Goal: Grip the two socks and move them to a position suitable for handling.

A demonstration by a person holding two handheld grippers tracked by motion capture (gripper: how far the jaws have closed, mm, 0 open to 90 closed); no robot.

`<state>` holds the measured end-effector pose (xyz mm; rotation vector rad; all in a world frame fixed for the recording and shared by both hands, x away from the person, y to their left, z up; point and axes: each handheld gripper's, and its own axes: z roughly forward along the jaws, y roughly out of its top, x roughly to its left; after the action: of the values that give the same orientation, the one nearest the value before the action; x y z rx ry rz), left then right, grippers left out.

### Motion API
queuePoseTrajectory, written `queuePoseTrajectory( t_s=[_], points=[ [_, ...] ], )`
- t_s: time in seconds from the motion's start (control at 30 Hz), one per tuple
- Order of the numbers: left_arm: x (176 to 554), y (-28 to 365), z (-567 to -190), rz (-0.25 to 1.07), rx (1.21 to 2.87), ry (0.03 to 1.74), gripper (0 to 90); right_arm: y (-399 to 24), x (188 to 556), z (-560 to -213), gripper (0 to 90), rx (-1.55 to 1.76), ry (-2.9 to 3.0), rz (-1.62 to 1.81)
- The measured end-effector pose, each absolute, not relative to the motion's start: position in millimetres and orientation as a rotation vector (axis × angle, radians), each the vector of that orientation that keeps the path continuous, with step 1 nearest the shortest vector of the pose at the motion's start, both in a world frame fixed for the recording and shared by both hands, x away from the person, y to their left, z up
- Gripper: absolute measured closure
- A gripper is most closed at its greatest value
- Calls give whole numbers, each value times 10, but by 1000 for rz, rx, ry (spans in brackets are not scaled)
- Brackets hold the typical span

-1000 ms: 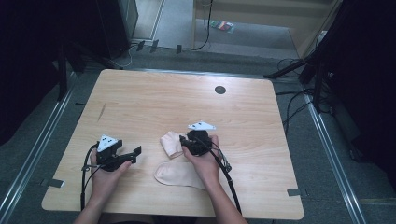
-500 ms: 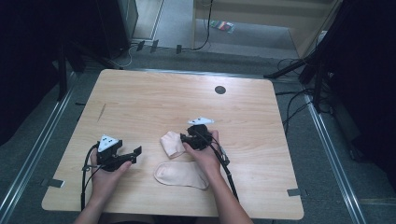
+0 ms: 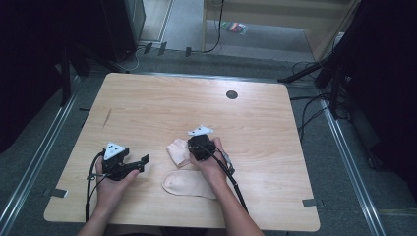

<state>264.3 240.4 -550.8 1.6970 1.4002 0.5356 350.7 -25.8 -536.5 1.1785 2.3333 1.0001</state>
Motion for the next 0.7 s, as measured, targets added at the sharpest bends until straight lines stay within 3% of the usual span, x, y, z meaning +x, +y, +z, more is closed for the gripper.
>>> queuePoseTrajectory(
  t_s=[0.2, 0.43, 0.7],
  points=[
    [2659, 2315, -5482, 576, 1775, 1382, 140, -294, 3484, -5146, 858, 1230, 2266, 1085],
    [2710, 2080, -5418, 477, 1793, 1312, 140, -252, 3451, -4857, 857, 1242, 2229, 1145],
    [2853, 1677, -5455, 406, 1933, 1230, 141, -248, 3455, -4728, 853, 1275, 2210, 1175]
  ],
)
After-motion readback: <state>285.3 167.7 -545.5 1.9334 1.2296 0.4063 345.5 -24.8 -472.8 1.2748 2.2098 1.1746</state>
